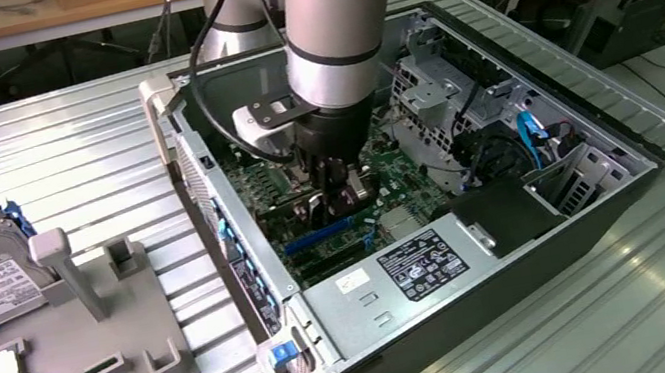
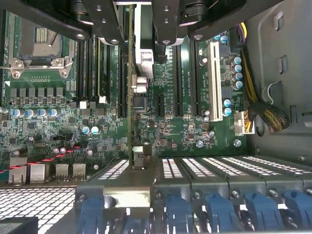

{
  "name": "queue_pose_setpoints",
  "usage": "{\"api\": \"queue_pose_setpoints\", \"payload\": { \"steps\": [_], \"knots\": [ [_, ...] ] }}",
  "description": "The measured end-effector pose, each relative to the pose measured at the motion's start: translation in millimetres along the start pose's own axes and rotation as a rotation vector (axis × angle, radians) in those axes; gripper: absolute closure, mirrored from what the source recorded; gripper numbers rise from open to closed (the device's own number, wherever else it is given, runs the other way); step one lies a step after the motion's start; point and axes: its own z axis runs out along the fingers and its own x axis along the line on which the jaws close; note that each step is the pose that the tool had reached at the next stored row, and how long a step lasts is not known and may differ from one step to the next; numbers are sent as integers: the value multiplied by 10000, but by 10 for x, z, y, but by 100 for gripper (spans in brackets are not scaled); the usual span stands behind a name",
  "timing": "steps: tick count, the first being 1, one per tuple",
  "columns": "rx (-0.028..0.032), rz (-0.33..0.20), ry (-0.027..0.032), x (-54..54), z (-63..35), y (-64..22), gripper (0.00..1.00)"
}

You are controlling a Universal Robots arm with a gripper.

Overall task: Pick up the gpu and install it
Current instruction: 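Insert the gpu into the slot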

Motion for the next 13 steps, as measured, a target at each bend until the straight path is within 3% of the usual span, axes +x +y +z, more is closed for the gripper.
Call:
{"api": "queue_pose_setpoints", "payload": {
  "steps": [4,13],
  "knots": [
    [94,0,-3,1,11,17,72],
    [94,0,-3,0,60,41,72]
  ]
}}
